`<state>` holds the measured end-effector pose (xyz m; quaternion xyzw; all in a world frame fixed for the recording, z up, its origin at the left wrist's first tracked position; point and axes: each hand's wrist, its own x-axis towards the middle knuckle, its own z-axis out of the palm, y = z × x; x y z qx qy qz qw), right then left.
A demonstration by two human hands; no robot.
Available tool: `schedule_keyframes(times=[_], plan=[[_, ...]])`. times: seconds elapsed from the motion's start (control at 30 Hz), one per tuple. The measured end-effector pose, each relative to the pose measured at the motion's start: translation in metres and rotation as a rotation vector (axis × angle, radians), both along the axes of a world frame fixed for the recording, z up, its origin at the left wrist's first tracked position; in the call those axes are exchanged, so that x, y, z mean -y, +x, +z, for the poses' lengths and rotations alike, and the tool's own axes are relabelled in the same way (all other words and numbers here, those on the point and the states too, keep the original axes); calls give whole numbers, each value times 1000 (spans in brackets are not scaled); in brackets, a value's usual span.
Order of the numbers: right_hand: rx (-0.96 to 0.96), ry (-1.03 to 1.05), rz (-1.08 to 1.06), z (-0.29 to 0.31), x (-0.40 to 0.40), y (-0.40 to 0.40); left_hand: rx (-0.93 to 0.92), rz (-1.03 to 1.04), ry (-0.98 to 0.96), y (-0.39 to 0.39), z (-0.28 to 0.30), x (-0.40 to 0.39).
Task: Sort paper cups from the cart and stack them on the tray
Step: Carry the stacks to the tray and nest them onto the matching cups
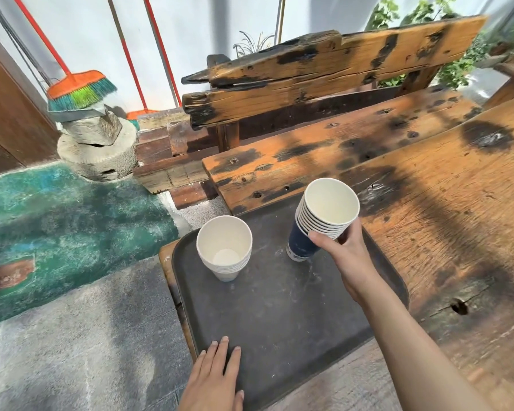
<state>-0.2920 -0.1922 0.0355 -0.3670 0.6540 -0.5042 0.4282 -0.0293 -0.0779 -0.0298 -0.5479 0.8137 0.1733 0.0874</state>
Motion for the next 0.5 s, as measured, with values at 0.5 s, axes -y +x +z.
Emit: schedule_keyframes(times=[0.5], plan=[[99,26,129,-8,3,-9,-93,13,138,5,-4,6]])
